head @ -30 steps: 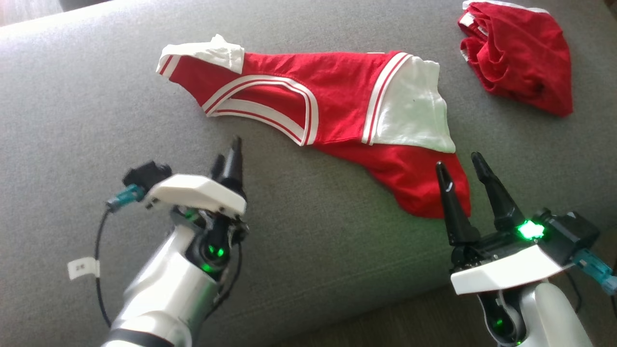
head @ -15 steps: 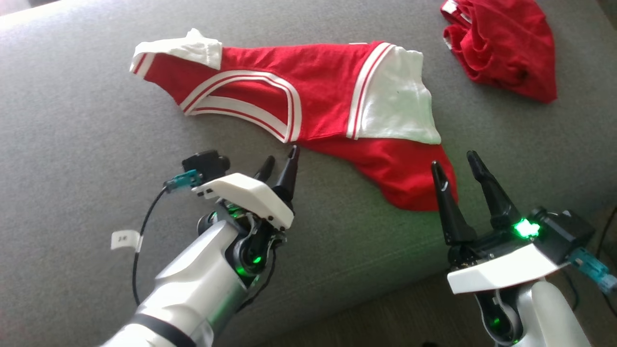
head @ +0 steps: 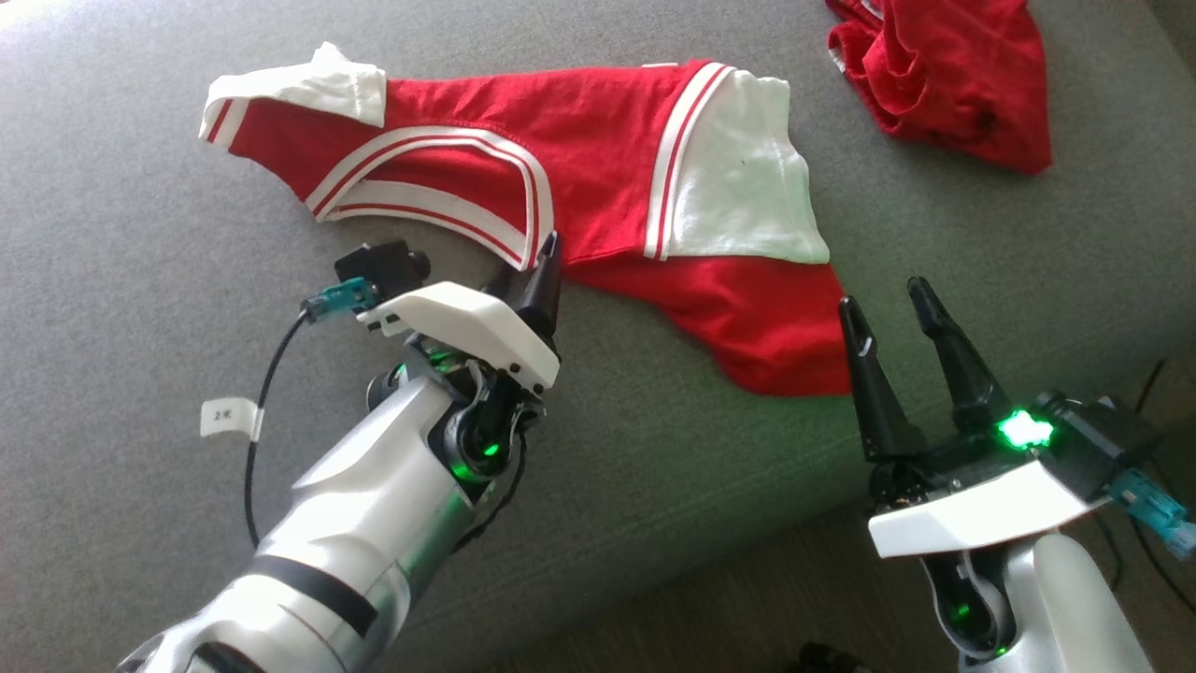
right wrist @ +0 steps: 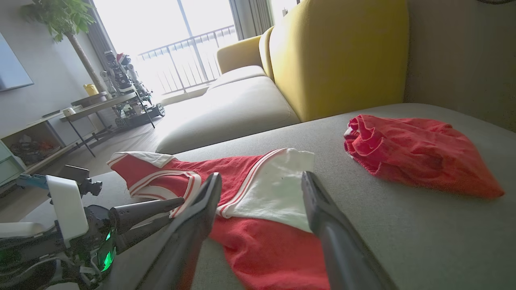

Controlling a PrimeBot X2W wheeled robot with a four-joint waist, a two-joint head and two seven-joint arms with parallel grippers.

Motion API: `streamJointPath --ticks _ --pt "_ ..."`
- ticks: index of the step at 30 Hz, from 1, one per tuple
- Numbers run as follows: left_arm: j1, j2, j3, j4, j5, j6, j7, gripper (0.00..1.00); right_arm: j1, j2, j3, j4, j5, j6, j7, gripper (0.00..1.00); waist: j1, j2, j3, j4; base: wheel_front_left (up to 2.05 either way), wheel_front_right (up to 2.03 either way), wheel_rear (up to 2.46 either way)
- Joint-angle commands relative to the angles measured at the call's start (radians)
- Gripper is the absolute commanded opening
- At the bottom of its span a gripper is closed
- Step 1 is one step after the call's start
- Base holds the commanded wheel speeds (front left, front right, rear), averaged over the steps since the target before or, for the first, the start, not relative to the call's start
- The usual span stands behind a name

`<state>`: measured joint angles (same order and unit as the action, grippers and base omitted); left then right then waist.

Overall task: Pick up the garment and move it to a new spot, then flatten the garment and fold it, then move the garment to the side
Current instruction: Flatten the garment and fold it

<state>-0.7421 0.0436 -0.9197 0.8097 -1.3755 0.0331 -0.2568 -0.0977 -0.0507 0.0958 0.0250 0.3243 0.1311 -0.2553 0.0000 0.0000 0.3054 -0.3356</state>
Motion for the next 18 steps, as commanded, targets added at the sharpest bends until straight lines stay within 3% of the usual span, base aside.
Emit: streamJointPath --ticks 1,2,3,12,18 --pt "-0.026 0.007 0.037 0.0 0.009 -0.015 -0.005 0.53 -0.028 0.001 0.015 -0.032 0.005 0.0 -0.006 1.0 0.0 0.0 0.0 0.001 0.0 0.0 0.0" --pt "-0.029 0.007 0.042 0.0 0.017 -0.018 -0.005 0.13 -0.028 0.001 0.014 -0.031 0.005 0.0 -0.006 1.0 0.0 0.0 0.0 0.003 0.0 0.0 0.0" --pt "-0.028 0.007 0.043 -0.001 0.02 -0.022 -0.005 0.0 -0.028 0.001 0.013 -0.03 0.004 0.0 -0.006 1.0 0.0 0.0 -0.002 0.004 0.0 0.0 0.0" --pt "-0.028 0.007 0.037 -0.033 0.047 -0.039 -0.005 0.0 -0.021 0.001 0.015 -0.017 -0.001 0.0 -0.006 1.0 0.0 0.0 -0.036 0.026 0.0 0.0 0.0" --pt "-0.092 0.007 0.085 -0.111 -0.035 -0.067 -0.003 0.0 -0.015 0.001 0.033 -0.01 0.012 0.0 -0.006 1.0 0.0 0.0 -0.079 0.023 0.0 0.0 0.0"
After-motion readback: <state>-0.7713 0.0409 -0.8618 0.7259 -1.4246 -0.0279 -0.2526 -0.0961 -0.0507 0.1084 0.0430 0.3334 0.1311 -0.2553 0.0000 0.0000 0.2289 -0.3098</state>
